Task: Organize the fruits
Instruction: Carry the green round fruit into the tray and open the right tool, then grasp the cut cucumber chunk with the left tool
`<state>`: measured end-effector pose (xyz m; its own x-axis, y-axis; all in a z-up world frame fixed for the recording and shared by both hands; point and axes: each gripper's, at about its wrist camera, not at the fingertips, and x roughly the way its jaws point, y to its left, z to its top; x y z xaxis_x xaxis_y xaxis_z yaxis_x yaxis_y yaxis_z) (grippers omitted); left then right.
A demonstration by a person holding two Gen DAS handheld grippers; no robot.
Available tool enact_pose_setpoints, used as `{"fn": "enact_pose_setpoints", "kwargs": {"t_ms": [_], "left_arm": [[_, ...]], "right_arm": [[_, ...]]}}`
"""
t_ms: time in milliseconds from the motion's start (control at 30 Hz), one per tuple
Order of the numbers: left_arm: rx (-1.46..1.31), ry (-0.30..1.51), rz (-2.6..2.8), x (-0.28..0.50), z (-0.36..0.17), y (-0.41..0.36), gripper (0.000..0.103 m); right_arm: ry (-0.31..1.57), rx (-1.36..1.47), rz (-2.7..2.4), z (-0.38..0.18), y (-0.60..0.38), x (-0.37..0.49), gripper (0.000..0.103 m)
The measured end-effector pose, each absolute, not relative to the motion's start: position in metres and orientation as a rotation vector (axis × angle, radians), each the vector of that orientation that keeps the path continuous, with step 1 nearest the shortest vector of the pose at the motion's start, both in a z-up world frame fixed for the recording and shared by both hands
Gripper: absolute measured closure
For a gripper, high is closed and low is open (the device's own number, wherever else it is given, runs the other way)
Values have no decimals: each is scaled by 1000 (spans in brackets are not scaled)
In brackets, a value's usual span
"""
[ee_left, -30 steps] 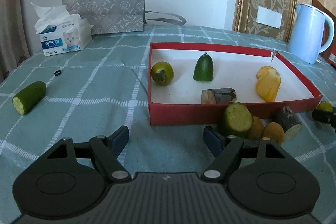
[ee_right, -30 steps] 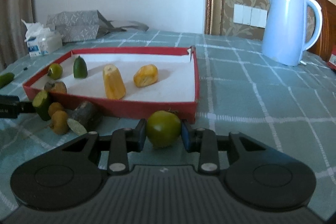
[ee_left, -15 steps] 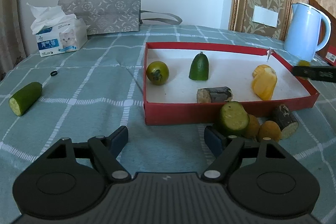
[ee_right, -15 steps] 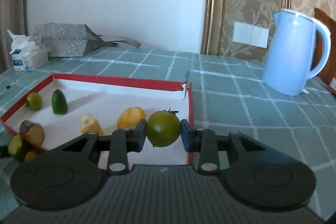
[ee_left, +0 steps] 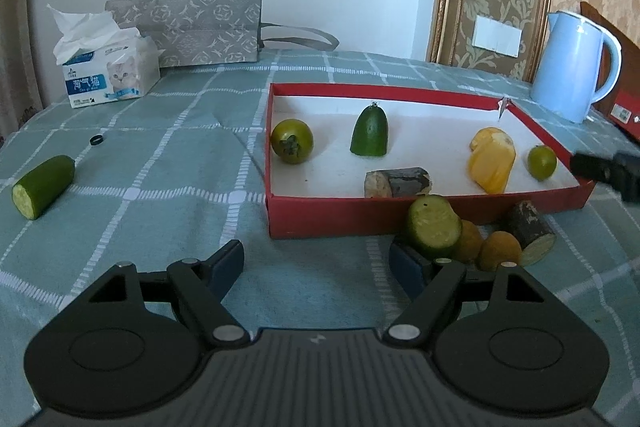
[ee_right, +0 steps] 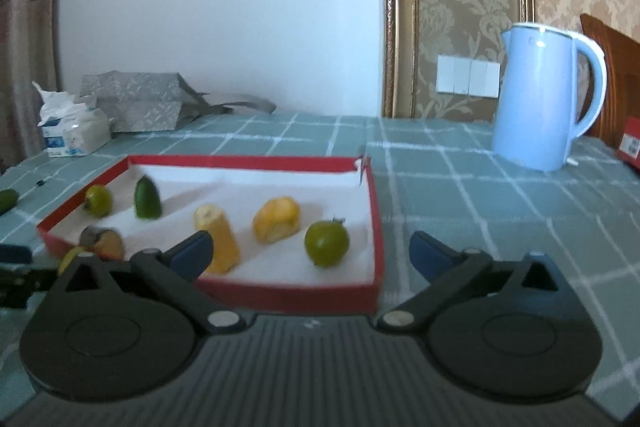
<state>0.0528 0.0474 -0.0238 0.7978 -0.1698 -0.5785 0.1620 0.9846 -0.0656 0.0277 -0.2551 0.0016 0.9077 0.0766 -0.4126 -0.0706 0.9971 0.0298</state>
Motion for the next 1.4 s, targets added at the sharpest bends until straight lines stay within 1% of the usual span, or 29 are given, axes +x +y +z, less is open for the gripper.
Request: {"fn": "enact_pose_setpoints", "kwargs": {"t_ms": [133,233,467,800,1133,1233,1400], "left_arm": [[-12,608,-185,47,-23,47,23],[-16,593,-206,41,-22,48,23],[5,524,-248,25,-16,38,23],[-27,582,-238,35,-18,23,23],[-12,594,-195,48,-16,9,23],[-12,590,-171,51,-15,6,21],[4,583,-157,55,-13,2,21]], "right_arm": [[476,80,84,-8,-263,21,0],[458,147,86,-7,-271,16,0],[520,135,102,-14,-265,20,0],[568,132,102,-22,-263,24,0],[602,126,109,-25,-260,28,0],[604,121,112,-25,-260,28,0],[609,118,116,-26,-259,28,0]]}}
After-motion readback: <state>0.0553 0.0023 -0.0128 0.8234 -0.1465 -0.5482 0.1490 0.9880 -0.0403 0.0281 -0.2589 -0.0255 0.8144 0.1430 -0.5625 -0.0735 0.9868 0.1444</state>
